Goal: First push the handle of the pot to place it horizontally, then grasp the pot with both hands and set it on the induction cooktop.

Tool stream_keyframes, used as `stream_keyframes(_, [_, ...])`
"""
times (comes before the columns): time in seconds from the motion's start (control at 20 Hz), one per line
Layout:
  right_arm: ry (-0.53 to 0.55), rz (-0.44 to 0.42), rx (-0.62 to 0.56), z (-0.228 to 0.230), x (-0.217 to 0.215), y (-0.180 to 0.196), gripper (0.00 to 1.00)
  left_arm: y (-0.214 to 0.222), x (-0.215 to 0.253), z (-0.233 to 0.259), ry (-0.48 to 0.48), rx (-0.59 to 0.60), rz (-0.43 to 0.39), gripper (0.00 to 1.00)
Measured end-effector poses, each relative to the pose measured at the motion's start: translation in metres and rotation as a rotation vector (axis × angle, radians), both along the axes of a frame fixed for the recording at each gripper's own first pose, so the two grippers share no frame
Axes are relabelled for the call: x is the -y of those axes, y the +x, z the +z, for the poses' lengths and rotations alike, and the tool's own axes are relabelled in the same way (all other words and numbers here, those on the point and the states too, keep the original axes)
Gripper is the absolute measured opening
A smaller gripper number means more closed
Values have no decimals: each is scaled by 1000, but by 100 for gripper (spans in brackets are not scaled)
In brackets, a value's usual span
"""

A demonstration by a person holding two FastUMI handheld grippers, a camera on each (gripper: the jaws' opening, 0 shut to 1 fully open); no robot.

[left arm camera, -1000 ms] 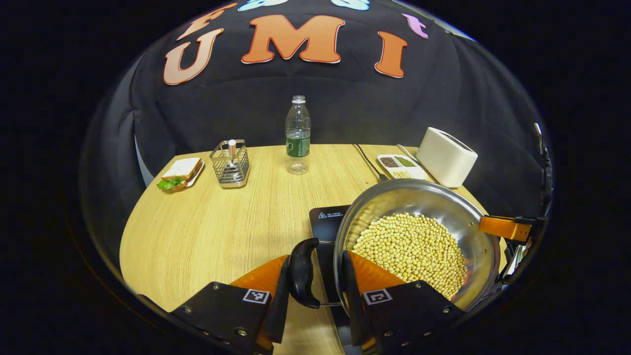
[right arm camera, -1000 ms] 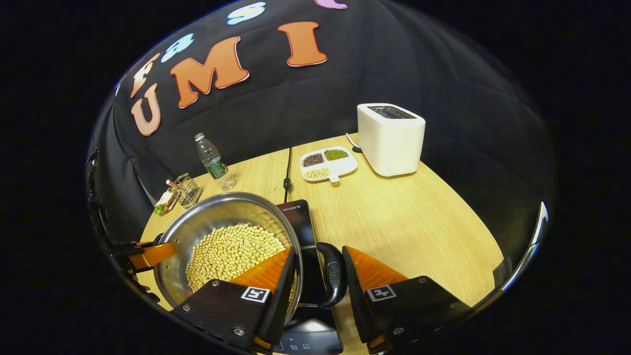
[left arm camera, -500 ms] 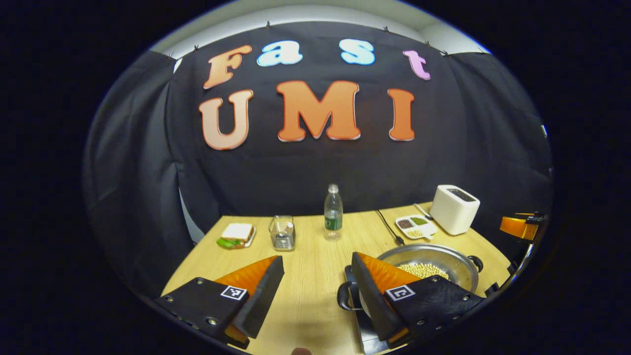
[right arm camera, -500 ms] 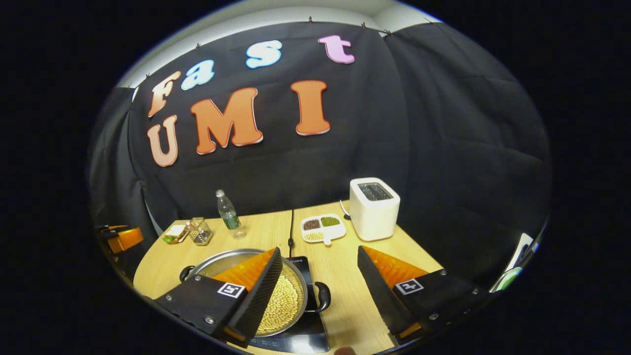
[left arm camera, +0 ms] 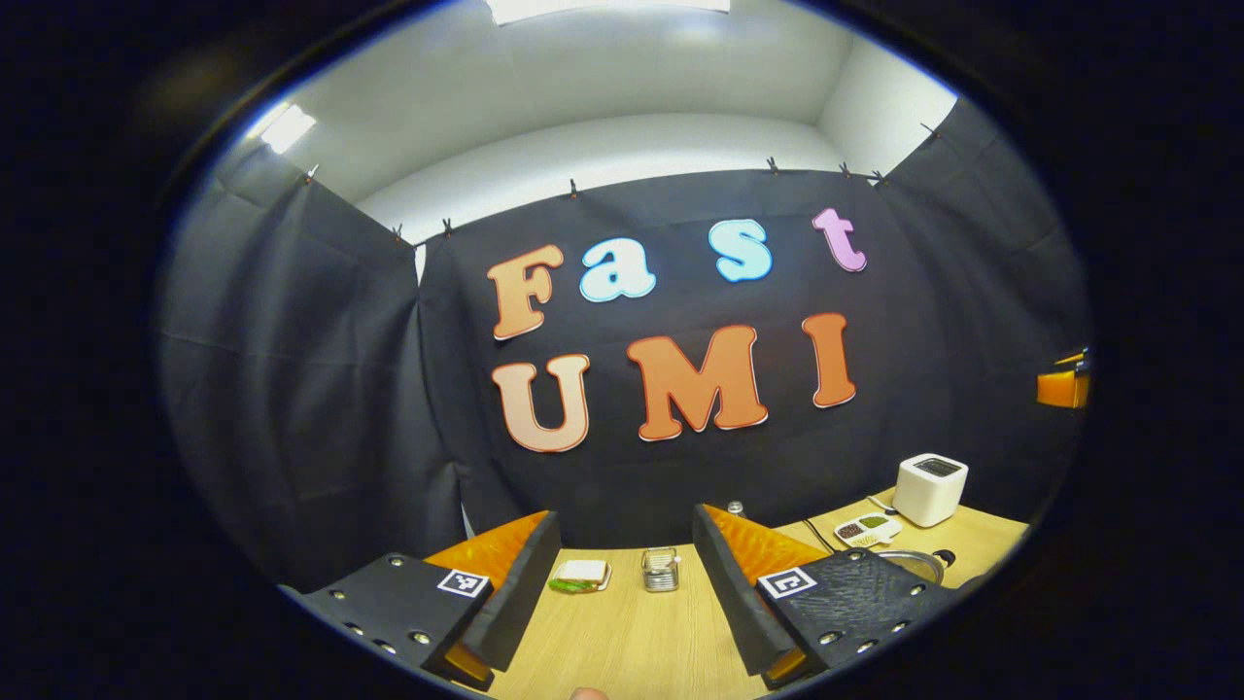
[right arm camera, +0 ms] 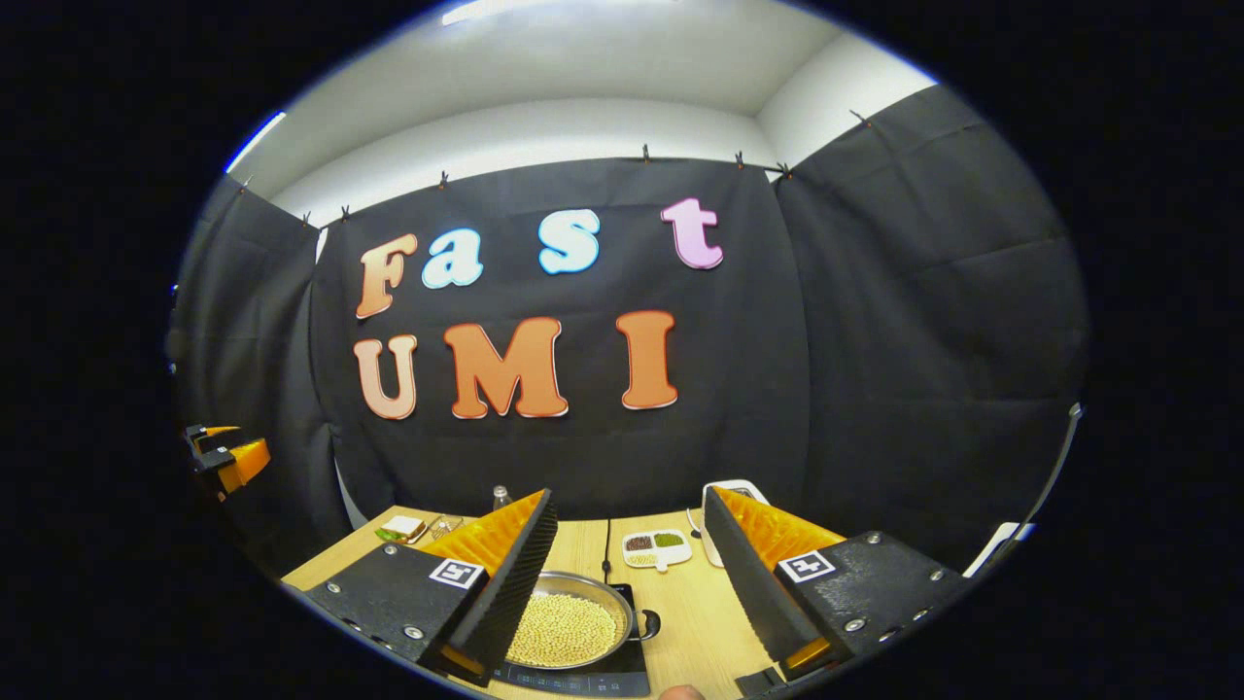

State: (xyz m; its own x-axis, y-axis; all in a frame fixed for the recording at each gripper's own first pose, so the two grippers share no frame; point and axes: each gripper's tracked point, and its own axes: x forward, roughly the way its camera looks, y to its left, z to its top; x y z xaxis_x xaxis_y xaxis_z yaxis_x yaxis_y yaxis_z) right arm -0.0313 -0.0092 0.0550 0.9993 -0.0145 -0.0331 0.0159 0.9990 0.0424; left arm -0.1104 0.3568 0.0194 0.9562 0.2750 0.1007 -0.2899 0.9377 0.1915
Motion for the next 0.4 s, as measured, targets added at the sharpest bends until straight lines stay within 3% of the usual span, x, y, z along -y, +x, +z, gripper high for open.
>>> stream_keyframes(0.15, [16,23,13,4,-9,-17,95,-11,24,-17,-37,-37,-68,87])
stream_keyframes(0.35, [4,34,11,-2,-10,-22,95,-5,26,-17,-64,-31,-71,87])
stream_keyframes(0.4, [7,42,15,-1,-11,-23,100,-4,26,-22,-65,-38,-67,85])
